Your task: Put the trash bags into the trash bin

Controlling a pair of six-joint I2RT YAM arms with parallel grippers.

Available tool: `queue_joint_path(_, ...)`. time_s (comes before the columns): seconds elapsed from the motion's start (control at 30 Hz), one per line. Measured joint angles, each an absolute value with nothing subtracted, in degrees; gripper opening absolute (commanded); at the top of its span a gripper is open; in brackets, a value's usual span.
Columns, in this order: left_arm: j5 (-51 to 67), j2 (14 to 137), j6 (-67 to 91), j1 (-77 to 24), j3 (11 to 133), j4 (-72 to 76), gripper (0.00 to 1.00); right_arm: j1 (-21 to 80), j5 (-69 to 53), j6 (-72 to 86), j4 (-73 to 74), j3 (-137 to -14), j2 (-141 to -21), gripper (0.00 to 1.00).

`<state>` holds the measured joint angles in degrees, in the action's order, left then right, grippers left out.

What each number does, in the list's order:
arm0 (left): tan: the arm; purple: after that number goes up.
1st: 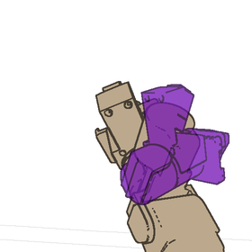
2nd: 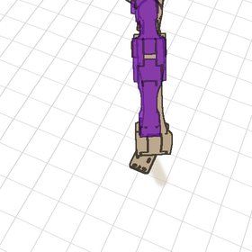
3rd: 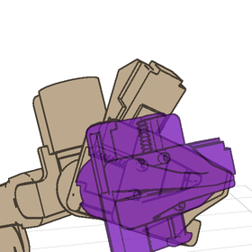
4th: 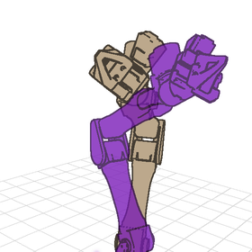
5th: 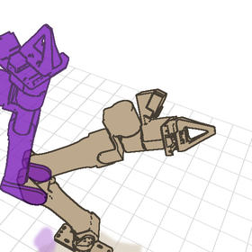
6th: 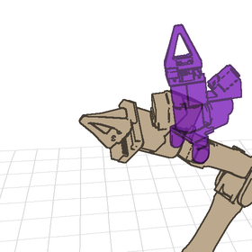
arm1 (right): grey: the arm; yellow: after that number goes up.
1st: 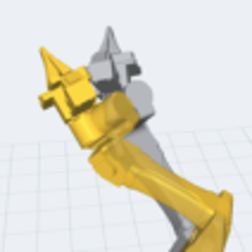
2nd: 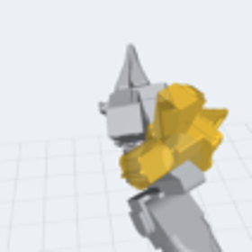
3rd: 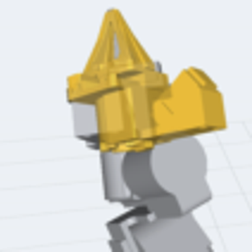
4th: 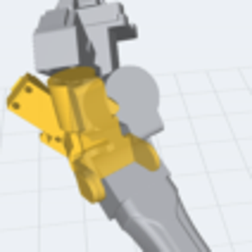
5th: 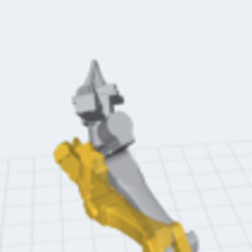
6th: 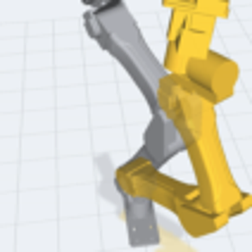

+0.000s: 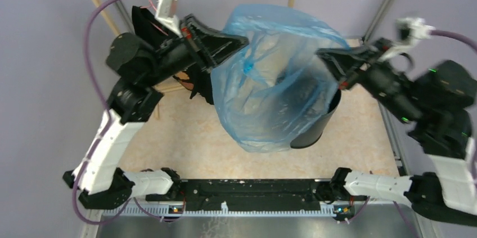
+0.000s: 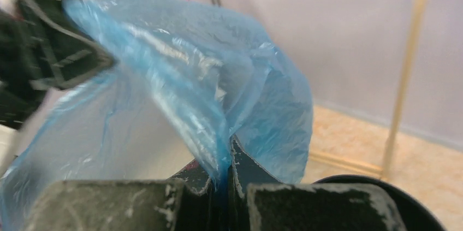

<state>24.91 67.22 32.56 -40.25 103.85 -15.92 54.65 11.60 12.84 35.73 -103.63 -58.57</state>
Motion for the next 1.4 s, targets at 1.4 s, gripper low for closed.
queue_joint_path(1.4, 8.67, 76.49, 31.70, -40.58, 94.32, -11.18, 0.00, 54.57, 19.62, 19.14, 42.44, -103.70, -50.43, 0.00)
